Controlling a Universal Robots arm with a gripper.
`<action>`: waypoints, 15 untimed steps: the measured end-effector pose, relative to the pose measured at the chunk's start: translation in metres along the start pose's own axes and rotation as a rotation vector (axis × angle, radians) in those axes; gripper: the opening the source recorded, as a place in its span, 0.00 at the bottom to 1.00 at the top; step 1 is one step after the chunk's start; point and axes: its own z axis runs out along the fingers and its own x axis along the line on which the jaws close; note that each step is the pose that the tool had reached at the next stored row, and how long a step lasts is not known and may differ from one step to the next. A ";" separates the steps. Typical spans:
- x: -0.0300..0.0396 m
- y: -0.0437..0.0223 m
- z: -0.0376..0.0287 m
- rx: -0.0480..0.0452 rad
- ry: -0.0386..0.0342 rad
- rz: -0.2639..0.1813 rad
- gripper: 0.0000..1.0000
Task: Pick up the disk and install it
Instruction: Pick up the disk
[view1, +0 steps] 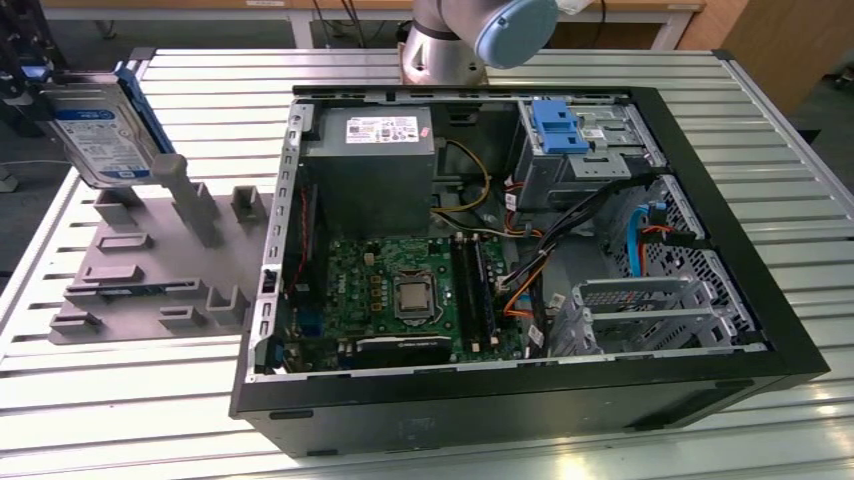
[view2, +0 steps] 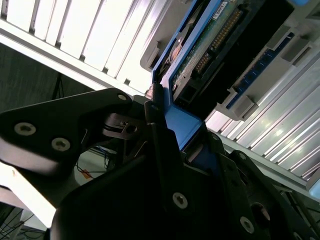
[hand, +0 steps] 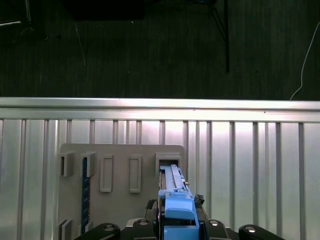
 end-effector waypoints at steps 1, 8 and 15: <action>0.0000 0.0000 -0.0003 0.0000 0.0000 0.000 0.36; 0.0000 0.0000 -0.0020 0.0001 0.0000 0.000 0.36; 0.0000 0.0001 -0.0034 0.0001 0.0000 0.000 0.36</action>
